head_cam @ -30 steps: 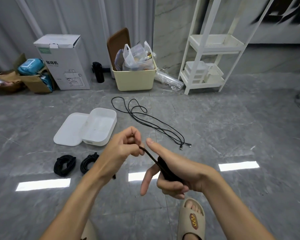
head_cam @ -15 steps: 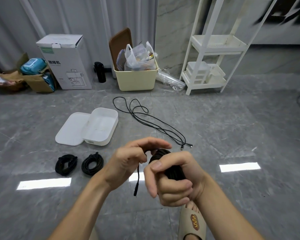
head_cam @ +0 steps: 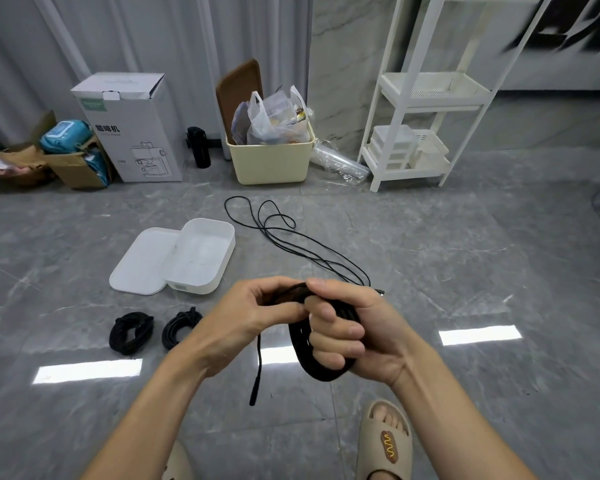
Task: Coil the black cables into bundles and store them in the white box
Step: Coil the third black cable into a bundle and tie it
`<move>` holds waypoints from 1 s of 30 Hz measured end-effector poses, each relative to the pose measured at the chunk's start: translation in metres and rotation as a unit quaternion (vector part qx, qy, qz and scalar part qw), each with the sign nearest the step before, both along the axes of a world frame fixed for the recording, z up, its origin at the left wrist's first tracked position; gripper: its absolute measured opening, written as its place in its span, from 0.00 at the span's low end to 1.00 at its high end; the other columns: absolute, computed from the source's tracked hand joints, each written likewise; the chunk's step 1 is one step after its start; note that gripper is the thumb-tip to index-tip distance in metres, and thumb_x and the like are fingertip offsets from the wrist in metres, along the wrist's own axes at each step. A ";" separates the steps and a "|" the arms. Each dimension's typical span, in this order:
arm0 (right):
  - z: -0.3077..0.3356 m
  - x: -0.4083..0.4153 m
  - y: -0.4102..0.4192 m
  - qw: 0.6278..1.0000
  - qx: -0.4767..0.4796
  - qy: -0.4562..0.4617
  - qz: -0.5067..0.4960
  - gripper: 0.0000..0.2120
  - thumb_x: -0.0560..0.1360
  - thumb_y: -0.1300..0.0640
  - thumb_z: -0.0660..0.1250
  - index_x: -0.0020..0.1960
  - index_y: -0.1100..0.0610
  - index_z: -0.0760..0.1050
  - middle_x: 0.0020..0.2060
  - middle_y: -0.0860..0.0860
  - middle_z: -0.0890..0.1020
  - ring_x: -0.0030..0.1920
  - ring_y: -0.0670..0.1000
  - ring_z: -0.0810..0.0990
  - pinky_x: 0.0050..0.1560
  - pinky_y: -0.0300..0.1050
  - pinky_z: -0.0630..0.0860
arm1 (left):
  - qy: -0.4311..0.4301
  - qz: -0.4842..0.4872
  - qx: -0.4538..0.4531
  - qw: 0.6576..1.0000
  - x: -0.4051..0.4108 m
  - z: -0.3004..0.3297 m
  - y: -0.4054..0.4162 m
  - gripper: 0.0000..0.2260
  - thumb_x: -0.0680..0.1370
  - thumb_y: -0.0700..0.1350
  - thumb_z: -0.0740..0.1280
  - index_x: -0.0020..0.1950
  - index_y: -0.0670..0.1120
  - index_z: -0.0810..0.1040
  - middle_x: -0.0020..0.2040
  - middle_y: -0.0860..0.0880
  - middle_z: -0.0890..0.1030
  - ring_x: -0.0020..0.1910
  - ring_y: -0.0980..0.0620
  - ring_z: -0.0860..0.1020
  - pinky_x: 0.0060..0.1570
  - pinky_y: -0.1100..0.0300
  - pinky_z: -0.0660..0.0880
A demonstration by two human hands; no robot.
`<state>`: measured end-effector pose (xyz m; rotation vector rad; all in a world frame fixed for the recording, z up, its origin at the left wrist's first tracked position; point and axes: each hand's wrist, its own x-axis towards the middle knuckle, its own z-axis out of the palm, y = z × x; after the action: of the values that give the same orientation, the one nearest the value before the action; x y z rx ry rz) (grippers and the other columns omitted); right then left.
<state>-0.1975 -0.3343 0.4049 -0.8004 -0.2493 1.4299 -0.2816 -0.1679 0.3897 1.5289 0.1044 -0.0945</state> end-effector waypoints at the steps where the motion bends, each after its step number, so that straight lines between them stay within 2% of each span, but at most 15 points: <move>1: 0.001 0.001 0.000 0.998 -0.028 -0.035 -0.033 0.16 0.76 0.51 0.67 0.31 0.54 0.73 0.19 0.45 0.64 0.18 0.44 0.63 0.26 0.39 0.71 | 0.004 0.019 0.004 1.000 0.000 0.000 0.002 0.08 0.75 0.44 0.73 0.53 0.52 0.85 0.52 0.50 0.86 0.56 0.54 0.82 0.55 0.68 0.74; 3: 0.002 0.002 0.000 0.987 -0.077 -0.117 -0.072 0.16 0.75 0.52 0.68 0.29 0.50 0.75 0.22 0.45 0.63 0.21 0.45 0.62 0.31 0.40 0.71 | 0.013 0.056 0.003 0.998 0.000 0.002 0.003 0.10 0.71 0.48 0.74 0.53 0.54 0.86 0.49 0.52 0.86 0.50 0.60 0.82 0.47 0.73 0.74; 5: 0.003 0.002 0.002 0.974 -0.113 -0.175 -0.089 0.18 0.76 0.52 0.68 0.27 0.49 0.75 0.23 0.45 0.60 0.22 0.46 0.58 0.32 0.40 0.70 | 0.019 0.071 -0.001 0.997 0.000 0.001 0.002 0.11 0.71 0.48 0.74 0.52 0.54 0.86 0.47 0.55 0.86 0.44 0.65 0.81 0.40 0.75 0.72; 9: 0.001 0.000 0.005 0.968 -0.145 -0.171 -0.114 0.16 0.74 0.52 0.72 0.32 0.49 0.69 0.23 0.45 0.55 0.21 0.45 0.52 0.23 0.38 0.60 | 0.012 0.035 0.037 0.999 0.001 -0.001 -0.001 0.10 0.77 0.41 0.72 0.56 0.51 0.84 0.42 0.57 0.82 0.40 0.64 0.77 0.41 0.73 0.72; 11: 0.002 -0.002 0.005 0.970 -0.146 -0.173 -0.094 0.17 0.73 0.51 0.73 0.30 0.49 0.70 0.22 0.46 0.56 0.21 0.45 0.52 0.22 0.36 0.57 | -0.004 0.032 0.072 0.997 0.001 -0.002 -0.004 0.08 0.78 0.41 0.69 0.55 0.50 0.82 0.38 0.55 0.80 0.39 0.60 0.76 0.42 0.69 0.73; 14: 0.004 -0.003 0.008 0.969 -0.152 -0.173 -0.090 0.16 0.68 0.47 0.74 0.33 0.53 0.70 0.22 0.46 0.56 0.20 0.44 0.53 0.21 0.36 0.58 | -0.026 0.075 0.098 0.992 0.002 -0.005 -0.012 0.06 0.81 0.43 0.66 0.55 0.49 0.81 0.32 0.55 0.77 0.31 0.61 0.72 0.34 0.72 0.68; 16: 0.002 -0.003 0.010 0.963 -0.170 -0.167 -0.129 0.17 0.69 0.46 0.74 0.36 0.55 0.69 0.23 0.47 0.59 0.20 0.44 0.56 0.21 0.37 0.63 | -0.009 0.113 0.071 0.991 0.003 -0.005 -0.016 0.08 0.81 0.47 0.65 0.54 0.52 0.83 0.32 0.55 0.76 0.28 0.61 0.69 0.29 0.72 0.65; 19: -0.001 -0.004 0.011 0.956 -0.180 -0.169 -0.158 0.15 0.74 0.47 0.71 0.39 0.56 0.71 0.23 0.47 0.61 0.21 0.45 0.57 0.24 0.38 0.67 | 0.017 0.125 0.036 0.991 0.005 -0.003 -0.017 0.08 0.80 0.51 0.66 0.49 0.54 0.84 0.34 0.53 0.76 0.28 0.59 0.66 0.27 0.71 0.63; 23: 0.002 -0.003 0.007 0.949 -0.201 -0.191 -0.149 0.21 0.66 0.39 0.74 0.32 0.51 0.68 0.24 0.46 0.57 0.21 0.46 0.53 0.22 0.37 0.61 | 0.028 0.081 0.026 0.996 0.003 -0.002 -0.011 0.11 0.76 0.60 0.68 0.54 0.58 0.84 0.38 0.54 0.80 0.29 0.60 0.66 0.29 0.70 0.63; 26: 0.003 -0.001 0.005 0.947 -0.211 -0.195 -0.144 0.23 0.68 0.37 0.72 0.30 0.50 0.66 0.24 0.46 0.57 0.22 0.46 0.52 0.22 0.38 0.57 | 0.029 0.084 0.019 0.996 0.002 -0.003 -0.008 0.14 0.76 0.63 0.66 0.56 0.59 0.84 0.43 0.52 0.84 0.31 0.58 0.65 0.30 0.70 0.64; 30: 0.004 0.001 0.002 0.944 -0.229 -0.193 -0.138 0.24 0.69 0.34 0.70 0.31 0.51 0.66 0.24 0.46 0.56 0.22 0.46 0.52 0.21 0.38 0.56 | 0.004 0.116 0.050 0.992 0.002 -0.001 -0.001 0.13 0.73 0.61 0.67 0.52 0.60 0.86 0.34 0.60 0.80 0.30 0.61 0.67 0.30 0.72 0.66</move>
<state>-0.1970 -0.3327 0.4091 -1.4442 -0.0915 1.0656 -0.2800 -0.1687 0.3884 1.6064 0.2961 0.0922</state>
